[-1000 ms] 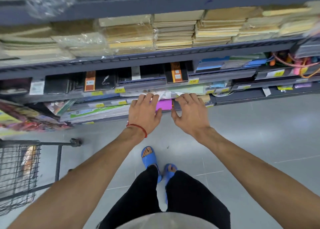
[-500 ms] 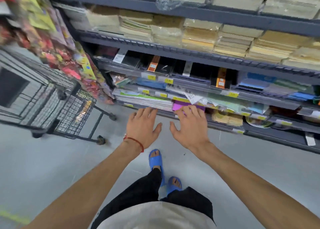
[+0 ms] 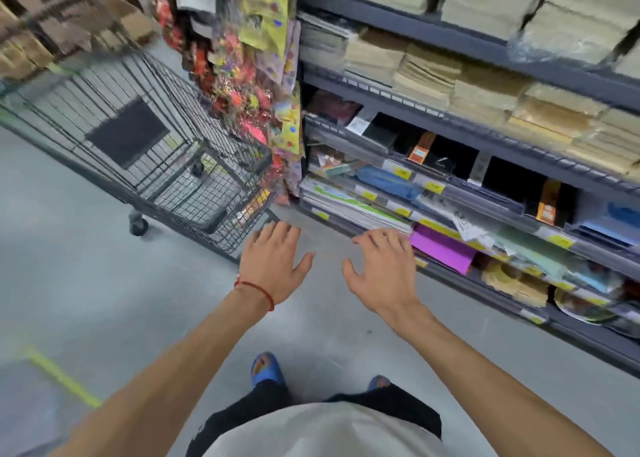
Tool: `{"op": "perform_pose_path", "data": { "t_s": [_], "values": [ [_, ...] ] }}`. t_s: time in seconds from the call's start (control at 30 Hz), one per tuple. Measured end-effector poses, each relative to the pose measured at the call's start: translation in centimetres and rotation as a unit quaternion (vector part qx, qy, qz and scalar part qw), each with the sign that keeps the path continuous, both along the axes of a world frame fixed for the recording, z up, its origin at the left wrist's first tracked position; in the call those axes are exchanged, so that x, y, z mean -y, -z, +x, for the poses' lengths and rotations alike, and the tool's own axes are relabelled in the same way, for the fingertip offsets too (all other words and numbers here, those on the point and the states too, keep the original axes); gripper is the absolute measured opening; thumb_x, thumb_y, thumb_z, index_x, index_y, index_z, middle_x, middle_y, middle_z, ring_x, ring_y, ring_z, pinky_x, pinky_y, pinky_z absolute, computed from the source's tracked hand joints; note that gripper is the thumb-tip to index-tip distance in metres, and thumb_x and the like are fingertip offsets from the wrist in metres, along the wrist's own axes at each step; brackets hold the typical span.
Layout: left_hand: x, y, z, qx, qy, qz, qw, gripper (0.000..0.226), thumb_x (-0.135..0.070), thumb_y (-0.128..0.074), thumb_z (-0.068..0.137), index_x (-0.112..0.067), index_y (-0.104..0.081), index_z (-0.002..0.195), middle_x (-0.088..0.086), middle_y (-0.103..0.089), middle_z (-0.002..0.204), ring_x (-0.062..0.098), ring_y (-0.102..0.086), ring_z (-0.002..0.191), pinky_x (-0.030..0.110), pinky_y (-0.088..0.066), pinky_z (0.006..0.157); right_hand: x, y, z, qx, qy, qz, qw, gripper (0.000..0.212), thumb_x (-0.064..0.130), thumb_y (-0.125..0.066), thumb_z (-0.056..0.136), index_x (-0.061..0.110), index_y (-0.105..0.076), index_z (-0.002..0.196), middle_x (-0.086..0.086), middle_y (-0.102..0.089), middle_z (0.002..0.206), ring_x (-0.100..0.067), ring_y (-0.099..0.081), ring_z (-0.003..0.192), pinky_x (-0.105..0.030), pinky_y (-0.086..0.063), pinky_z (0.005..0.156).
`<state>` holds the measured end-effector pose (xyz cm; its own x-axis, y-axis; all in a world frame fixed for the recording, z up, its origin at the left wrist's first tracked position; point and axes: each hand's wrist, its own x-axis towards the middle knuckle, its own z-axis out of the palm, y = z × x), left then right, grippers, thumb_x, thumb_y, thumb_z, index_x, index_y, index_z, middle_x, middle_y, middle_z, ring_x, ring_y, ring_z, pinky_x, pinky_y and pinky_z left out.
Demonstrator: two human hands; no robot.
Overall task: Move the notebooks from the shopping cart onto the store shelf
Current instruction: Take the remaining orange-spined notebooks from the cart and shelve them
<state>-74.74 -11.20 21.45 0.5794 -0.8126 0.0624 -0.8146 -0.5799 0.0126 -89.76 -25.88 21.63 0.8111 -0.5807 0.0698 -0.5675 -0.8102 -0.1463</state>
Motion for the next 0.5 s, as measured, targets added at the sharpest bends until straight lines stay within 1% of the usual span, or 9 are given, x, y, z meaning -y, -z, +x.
{"op": "perform_pose_path", "data": {
  "t_s": [0.13,0.27,0.37,0.5],
  "values": [
    [-4.2,0.0,6.0,-0.007,-0.001,-0.007,1.000,0.051,-0.061,-0.036,0.091,-0.022,-0.057,0.117,-0.004,-0.057,0.113,0.023,-0.053,0.102,0.040,-0.042,0.087,-4.3,0.3,5.8,0.012,0.025,0.006,1.000,0.041,0.049,-0.054,0.082,0.020,-0.071,0.107,0.004,-0.068,0.106,-0.023,-0.055,0.107,-0.041,-0.037,0.093],
    [-7.3,0.0,11.3,-0.010,0.024,-0.007,1.000,0.048,-0.059,-0.037,0.092,-0.020,-0.057,0.112,-0.003,-0.057,0.105,0.023,-0.053,0.095,0.039,-0.043,0.084,-7.7,0.5,11.1,0.011,0.037,0.018,0.999,0.040,0.049,-0.053,0.084,0.021,-0.071,0.107,0.005,-0.067,0.105,-0.021,-0.055,0.107,-0.040,-0.039,0.093],
    [-8.3,0.1,14.8,-0.018,0.024,0.002,1.000,0.047,-0.058,-0.038,0.091,-0.020,-0.056,0.112,-0.003,-0.055,0.103,0.024,-0.053,0.094,0.039,-0.043,0.082,-9.0,0.6,15.1,0.002,0.032,0.021,0.999,0.043,0.051,-0.050,0.086,0.022,-0.070,0.111,0.005,-0.066,0.108,-0.020,-0.053,0.109,-0.038,-0.036,0.093],
    [-8.6,0.9,19.9,-0.035,0.016,0.022,0.999,0.048,-0.060,-0.035,0.092,-0.023,-0.054,0.115,-0.005,-0.054,0.104,0.022,-0.053,0.095,0.038,-0.043,0.083,-9.1,1.6,21.0,0.012,0.024,0.031,0.999,0.043,0.051,-0.051,0.086,0.022,-0.069,0.112,0.006,-0.066,0.109,-0.020,-0.054,0.111,-0.038,-0.038,0.093]
  ]
}}
